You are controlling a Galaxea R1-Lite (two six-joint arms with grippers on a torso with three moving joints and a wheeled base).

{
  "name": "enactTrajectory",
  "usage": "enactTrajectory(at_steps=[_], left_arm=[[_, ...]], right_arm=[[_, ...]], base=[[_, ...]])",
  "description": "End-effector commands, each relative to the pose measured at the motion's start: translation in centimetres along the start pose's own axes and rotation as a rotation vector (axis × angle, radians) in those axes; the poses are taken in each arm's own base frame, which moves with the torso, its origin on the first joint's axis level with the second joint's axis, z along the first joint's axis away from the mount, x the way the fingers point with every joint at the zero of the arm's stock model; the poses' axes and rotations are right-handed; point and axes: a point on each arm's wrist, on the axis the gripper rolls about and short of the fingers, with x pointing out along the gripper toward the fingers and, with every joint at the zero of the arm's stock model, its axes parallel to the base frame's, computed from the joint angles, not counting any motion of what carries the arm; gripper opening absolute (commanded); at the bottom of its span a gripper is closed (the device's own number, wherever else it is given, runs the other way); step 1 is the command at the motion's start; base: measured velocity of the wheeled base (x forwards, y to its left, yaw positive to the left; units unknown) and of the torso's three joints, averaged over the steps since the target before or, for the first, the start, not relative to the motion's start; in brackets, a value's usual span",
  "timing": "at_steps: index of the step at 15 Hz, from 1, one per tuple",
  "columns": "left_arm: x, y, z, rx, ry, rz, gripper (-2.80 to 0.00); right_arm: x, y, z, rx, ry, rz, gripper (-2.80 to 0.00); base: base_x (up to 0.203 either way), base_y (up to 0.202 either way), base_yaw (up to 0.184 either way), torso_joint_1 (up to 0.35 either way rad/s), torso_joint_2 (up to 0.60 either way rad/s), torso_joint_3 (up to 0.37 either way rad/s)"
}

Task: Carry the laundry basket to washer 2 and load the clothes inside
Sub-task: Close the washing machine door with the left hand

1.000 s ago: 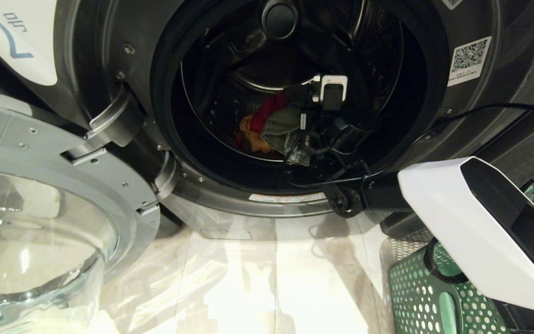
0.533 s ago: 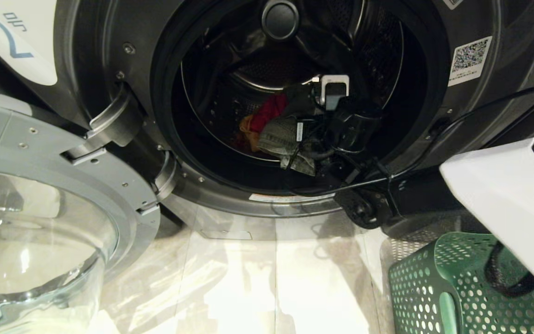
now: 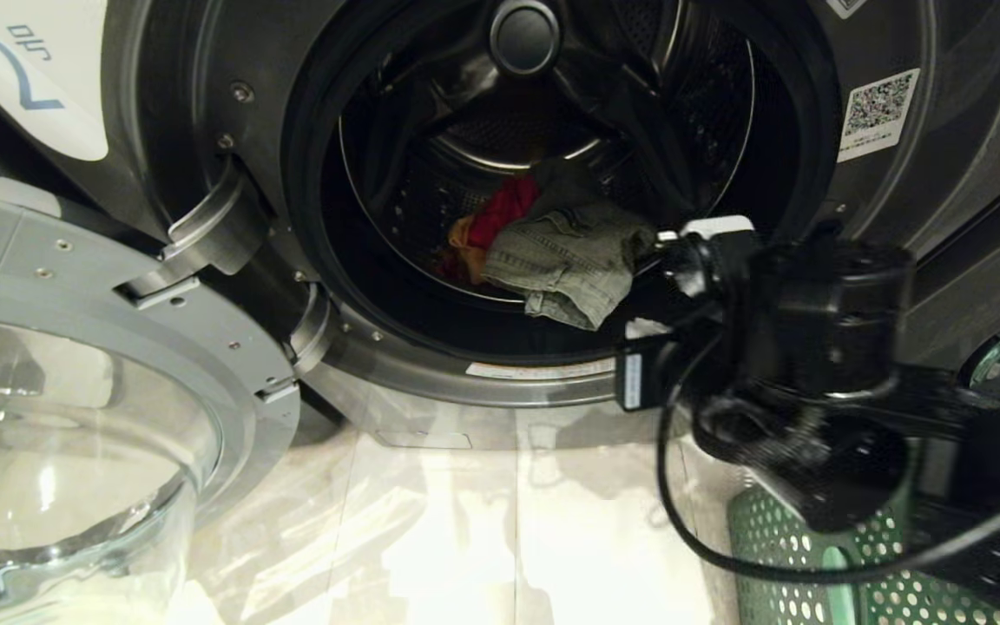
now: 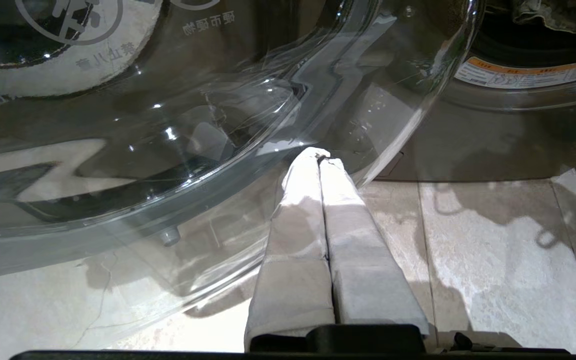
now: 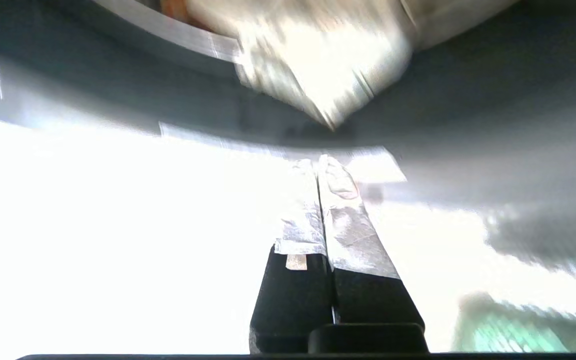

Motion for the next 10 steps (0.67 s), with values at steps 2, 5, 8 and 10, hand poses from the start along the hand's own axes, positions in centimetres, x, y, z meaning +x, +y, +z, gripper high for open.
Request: enactTrajectory(at_steps=[2,5,8,10], left_arm=[[0.2,0.0,-1.1,0.000,0.039,0.001,-2.80],[0.2,0.0,-1.1,0.000,0.039,0.002,-2.80],[0.2,0.0,-1.1,0.000,0.039,0.002,-2.80],[0.2,0.0,-1.1,0.000,0.039,0.001,-2.80]], right_arm=[[-9.0,-6.2,-2.0,-0.033,0.072,0.017,-2.80],[-12.8,-11.3,-7.9,-0.081,0.205,-0.098,-2.80],[-15.1,-14.3,-9.3,-0.018,0.195,-0.237,-2.80],[-15.8,-15.9,-11.4,-0.005,0.237,-0.385,-2.80]], base=[[0.000,0.000,0.000,0.000,0.00,0.000],[0.000,0.000,0.000,0.000,0.00,0.000],[0.000,0.000,0.000,0.000,0.00,0.000],[0.000,0.000,0.000,0.000,0.00,0.000]])
